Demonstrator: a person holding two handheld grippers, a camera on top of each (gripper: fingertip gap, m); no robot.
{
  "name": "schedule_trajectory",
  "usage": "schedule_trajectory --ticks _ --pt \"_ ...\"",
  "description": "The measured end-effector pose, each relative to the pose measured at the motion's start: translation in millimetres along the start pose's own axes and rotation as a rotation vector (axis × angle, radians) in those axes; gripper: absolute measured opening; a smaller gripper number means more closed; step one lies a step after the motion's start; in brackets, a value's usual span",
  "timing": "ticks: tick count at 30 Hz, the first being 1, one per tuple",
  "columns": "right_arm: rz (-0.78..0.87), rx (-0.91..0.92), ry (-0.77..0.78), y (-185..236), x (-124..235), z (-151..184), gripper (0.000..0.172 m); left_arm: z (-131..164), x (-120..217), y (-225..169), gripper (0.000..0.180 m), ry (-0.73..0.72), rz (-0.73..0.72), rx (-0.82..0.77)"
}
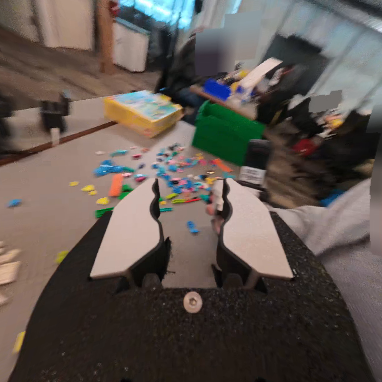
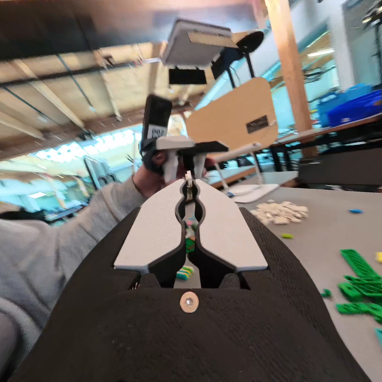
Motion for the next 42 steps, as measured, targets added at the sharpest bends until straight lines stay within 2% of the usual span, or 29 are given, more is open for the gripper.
schedule_trajectory --ticks 2,6,9,13,17,20,22,27,34,36,38,42 --pt "-0.092 -0.062 -0.059 5.5 3.3 -5.6 0.002 11.2 -3.0 -27.7 0.056 -0.017 0.060 -0.026" --pt "-0.180 -0.074 -0.094 15.1 5.0 -9.1 0.002 31.0 -13.8 -50.8 0.043 0.001 0.061 -0.060" --pt "-0.203 -0.053 -0.094 20.0 5.1 -9.3 0.002 37.9 -19.5 -51.1 0.032 0.021 0.036 -0.068" --pt "-0.212 -0.036 -0.085 22.2 4.7 -9.0 0.001 38.5 -22.3 -58.1 0.014 -0.015 0.119 -0.058" --pt "-0.214 -0.004 -0.054 25.0 2.8 -6.6 0.002 39.9 -21.4 -59.0 0.004 -0.039 0.140 -0.043" --pt "-0.195 0.033 -0.035 26.2 1.5 -4.8 0.002 43.0 -19.9 -58.4 0.004 -0.047 0.144 -0.033" --pt "-0.126 0.124 -0.011 26.7 0.2 -3.2 0.001 45.2 -18.8 -56.2 0.004 -0.047 0.123 -0.023" --pt "0.154 0.542 0.043 33.6 -1.6 0.2 0.003 50.4 -16.4 -53.9 0.004 -0.042 0.108 0.002" --pt "0.466 0.948 0.099 31.6 -5.5 8.9 0.002 56.6 -15.8 -53.2 0.003 -0.020 0.116 0.026" --pt "0.498 0.952 0.101 30.0 -6.4 9.1 0.002 55.1 -12.0 -45.8 0.004 -0.036 0.067 0.044" --pt "0.547 0.927 0.120 22.2 -6.1 8.3 0.002 50.3 -0.7 -22.8 0.004 -0.031 -0.071 0.078" --pt "0.603 0.812 0.148 5.7 -4.8 7.8 0.002 39.9 28.5 66.7 0.004 0.231 -0.561 0.021"
Point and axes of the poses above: each gripper's, where its closed fingertips meet, x back along the fingers, z out of its underside, y = z × x across the jaws, the point moved 4 cm from there along x, back along the fingers, and after that the axes turned 15 degrees about y, right-handed, at the moved point
